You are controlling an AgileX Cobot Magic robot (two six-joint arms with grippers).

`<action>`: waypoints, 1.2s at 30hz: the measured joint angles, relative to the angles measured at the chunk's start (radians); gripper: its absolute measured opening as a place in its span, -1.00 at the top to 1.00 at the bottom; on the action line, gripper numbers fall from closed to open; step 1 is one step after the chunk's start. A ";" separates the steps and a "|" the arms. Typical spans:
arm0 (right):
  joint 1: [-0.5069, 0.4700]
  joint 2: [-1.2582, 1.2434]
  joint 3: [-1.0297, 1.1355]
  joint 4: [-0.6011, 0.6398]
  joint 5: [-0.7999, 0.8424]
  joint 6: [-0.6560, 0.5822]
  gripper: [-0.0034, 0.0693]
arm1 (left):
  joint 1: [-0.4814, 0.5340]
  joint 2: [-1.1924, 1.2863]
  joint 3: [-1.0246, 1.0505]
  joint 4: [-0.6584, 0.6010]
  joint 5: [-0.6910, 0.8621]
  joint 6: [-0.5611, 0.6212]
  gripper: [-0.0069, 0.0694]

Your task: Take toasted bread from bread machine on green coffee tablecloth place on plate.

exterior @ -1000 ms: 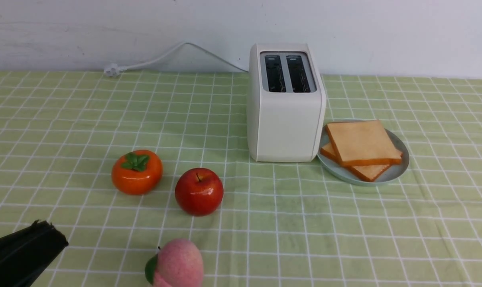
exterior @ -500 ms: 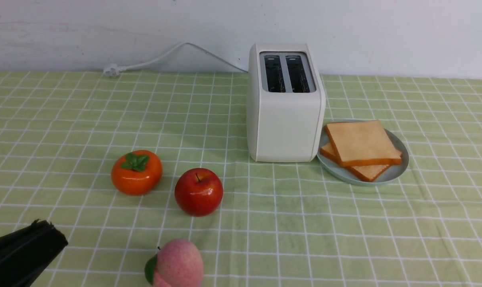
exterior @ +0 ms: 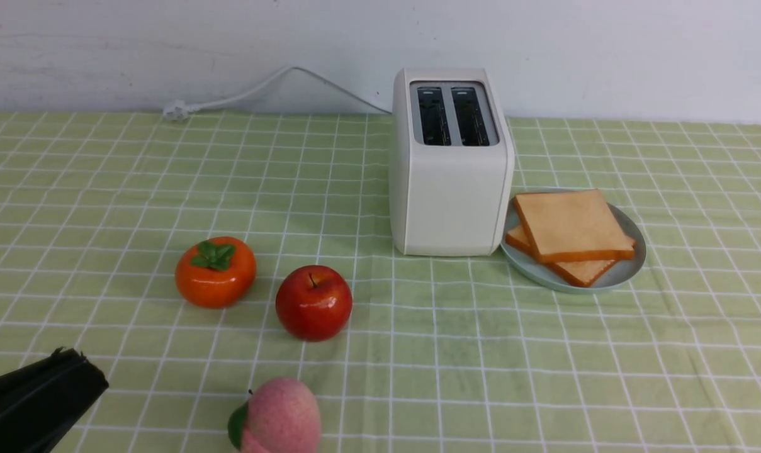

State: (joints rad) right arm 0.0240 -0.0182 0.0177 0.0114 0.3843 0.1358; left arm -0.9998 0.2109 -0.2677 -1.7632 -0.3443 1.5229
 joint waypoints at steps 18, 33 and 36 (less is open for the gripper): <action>0.000 0.000 0.000 -0.003 0.003 0.001 0.93 | 0.000 0.000 0.000 0.000 0.000 0.000 0.74; 0.000 0.000 0.000 -0.004 0.003 0.001 0.90 | 0.000 0.000 0.010 0.643 0.152 -0.462 0.79; 0.000 0.000 0.000 -0.004 0.003 0.001 0.90 | 0.000 0.000 0.010 0.931 0.238 -0.707 0.85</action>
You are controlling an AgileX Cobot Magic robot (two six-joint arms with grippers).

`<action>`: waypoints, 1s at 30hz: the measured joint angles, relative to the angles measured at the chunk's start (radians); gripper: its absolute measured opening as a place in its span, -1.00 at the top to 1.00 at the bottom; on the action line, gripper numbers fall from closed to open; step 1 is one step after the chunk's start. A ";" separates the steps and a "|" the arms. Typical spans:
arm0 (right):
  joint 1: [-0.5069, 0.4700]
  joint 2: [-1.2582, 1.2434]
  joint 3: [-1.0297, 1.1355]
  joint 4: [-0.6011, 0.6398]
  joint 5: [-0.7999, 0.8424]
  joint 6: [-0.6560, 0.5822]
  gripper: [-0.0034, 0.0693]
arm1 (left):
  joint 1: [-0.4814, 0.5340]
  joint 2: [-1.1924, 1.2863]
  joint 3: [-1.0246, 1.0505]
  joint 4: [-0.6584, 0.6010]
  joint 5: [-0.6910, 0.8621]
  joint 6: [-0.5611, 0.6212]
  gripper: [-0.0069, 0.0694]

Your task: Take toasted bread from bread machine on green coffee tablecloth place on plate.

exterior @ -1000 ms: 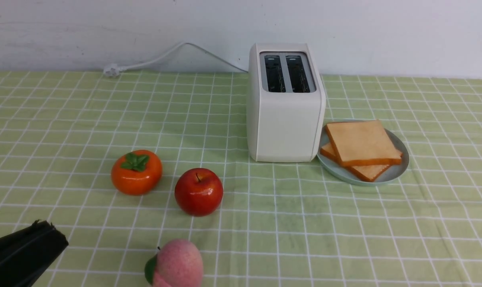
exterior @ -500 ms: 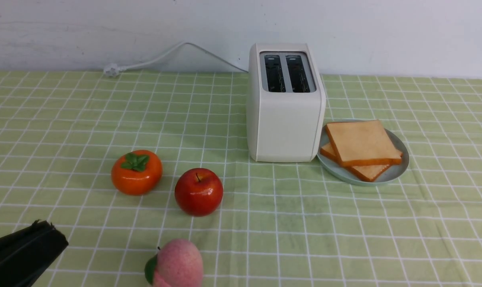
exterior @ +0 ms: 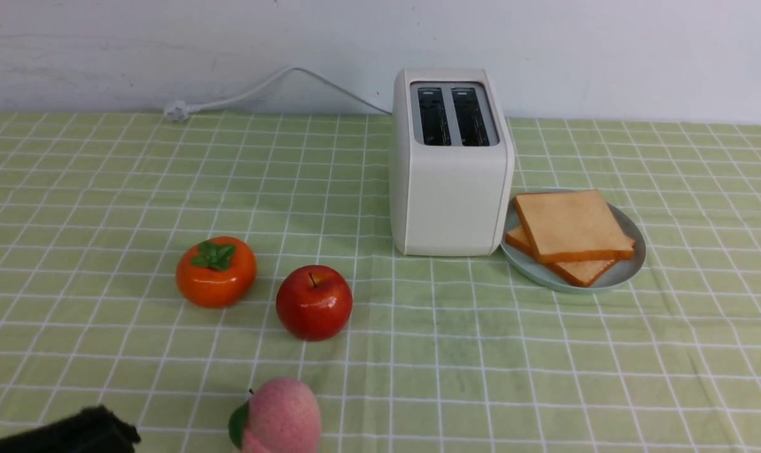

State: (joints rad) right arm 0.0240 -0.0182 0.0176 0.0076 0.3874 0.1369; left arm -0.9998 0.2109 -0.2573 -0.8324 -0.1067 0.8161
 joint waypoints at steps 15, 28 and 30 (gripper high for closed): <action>0.000 0.000 0.000 0.000 0.000 0.000 0.85 | 0.158 0.000 0.139 0.290 -0.028 -0.362 0.85; 0.000 0.000 0.000 0.000 0.000 0.000 0.81 | 0.796 -0.111 0.158 0.889 0.302 -1.192 0.85; 0.000 0.000 0.000 0.000 0.000 0.000 0.80 | 0.842 -0.145 0.160 0.897 0.332 -1.186 0.85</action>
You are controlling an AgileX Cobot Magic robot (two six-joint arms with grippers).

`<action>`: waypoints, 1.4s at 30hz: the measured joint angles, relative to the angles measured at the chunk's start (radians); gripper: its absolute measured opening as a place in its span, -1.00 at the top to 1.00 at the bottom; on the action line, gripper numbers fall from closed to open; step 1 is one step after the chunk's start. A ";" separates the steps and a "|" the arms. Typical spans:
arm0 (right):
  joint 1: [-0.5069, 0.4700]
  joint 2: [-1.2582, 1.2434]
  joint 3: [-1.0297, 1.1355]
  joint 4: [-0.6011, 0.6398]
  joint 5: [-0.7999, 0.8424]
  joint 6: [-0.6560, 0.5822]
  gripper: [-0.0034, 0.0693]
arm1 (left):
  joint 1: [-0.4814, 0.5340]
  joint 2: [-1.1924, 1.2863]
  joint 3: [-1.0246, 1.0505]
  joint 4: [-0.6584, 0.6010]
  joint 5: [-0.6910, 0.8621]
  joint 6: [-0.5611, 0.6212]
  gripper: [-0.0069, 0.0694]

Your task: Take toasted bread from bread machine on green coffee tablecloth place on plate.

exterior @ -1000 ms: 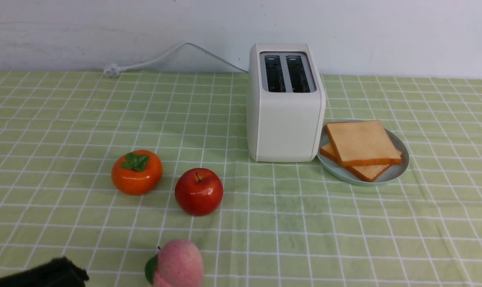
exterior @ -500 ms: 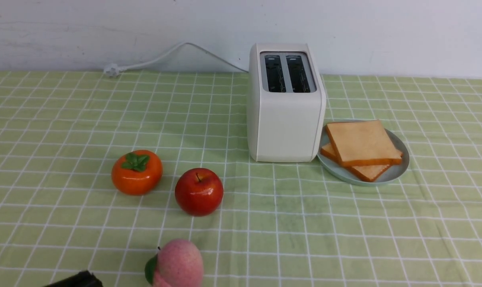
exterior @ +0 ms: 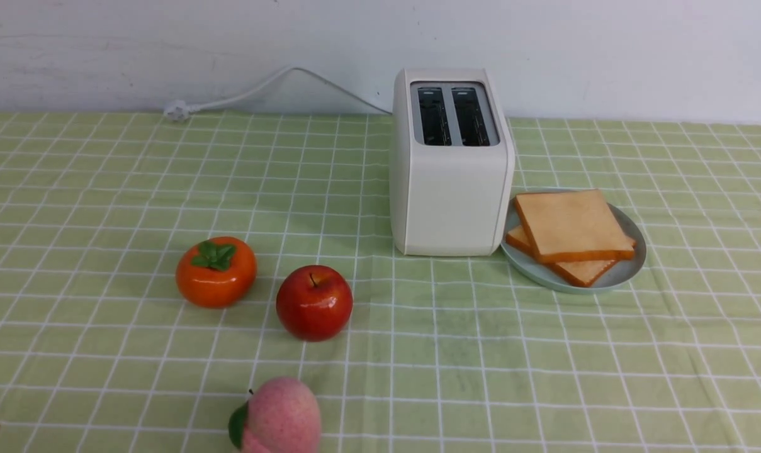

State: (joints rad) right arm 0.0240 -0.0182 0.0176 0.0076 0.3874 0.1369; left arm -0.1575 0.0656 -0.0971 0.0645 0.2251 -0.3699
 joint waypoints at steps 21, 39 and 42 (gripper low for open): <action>0.000 0.000 -0.001 -0.001 0.001 0.000 0.72 | 0.071 -0.076 0.126 -0.044 0.165 0.060 0.85; 0.000 0.000 -0.001 -0.008 0.001 0.000 0.67 | 0.071 -0.076 0.126 -0.044 0.165 0.060 0.83; 0.000 0.000 -0.001 -0.008 0.001 0.000 0.66 | 0.071 -0.076 0.126 -0.044 0.165 0.060 0.82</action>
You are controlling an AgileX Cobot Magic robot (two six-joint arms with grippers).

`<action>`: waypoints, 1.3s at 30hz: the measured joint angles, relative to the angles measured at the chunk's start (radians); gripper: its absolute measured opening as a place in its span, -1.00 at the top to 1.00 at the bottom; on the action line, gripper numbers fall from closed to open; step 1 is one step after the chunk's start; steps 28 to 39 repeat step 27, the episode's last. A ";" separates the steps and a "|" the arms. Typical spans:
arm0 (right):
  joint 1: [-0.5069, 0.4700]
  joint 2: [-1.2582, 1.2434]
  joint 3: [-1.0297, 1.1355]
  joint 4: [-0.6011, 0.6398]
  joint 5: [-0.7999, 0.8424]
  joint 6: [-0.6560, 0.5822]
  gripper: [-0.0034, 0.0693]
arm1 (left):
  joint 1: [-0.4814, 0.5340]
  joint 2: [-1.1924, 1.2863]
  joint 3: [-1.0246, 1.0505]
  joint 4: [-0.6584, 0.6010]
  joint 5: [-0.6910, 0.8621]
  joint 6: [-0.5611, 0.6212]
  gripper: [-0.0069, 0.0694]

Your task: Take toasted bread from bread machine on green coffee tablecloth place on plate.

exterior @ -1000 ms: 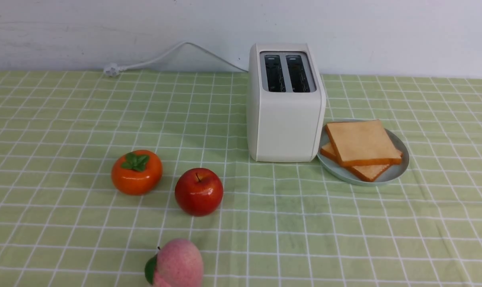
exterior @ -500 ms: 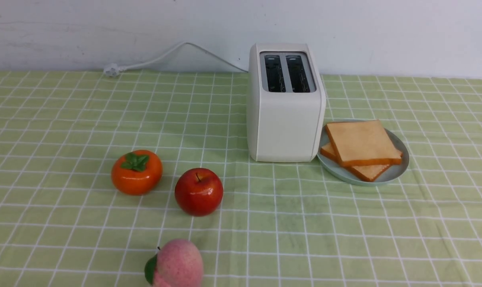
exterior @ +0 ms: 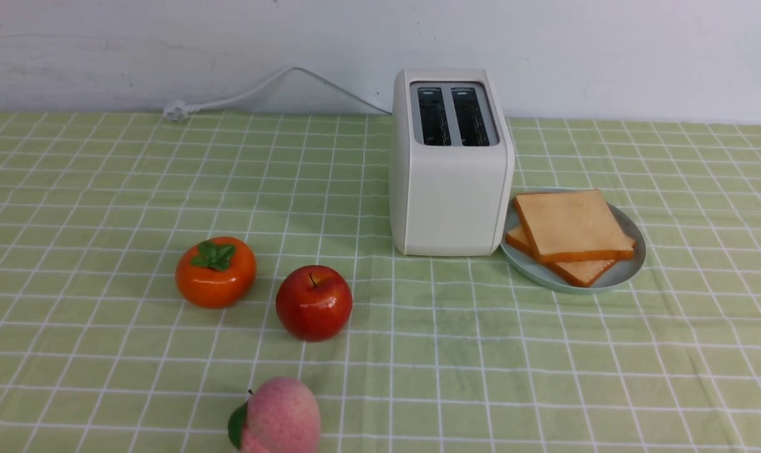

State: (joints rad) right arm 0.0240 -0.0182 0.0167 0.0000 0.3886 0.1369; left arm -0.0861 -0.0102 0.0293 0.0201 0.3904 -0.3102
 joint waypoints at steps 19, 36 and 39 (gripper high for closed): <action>0.000 0.000 0.000 0.000 0.000 0.000 0.59 | 0.000 0.000 0.000 0.000 0.000 0.000 0.78; 0.000 0.000 0.000 0.000 0.000 0.000 0.57 | 0.000 0.000 0.000 0.000 0.000 0.000 0.76; 0.000 0.000 0.000 0.000 0.000 0.000 0.57 | 0.000 0.000 0.000 0.000 0.000 0.000 0.76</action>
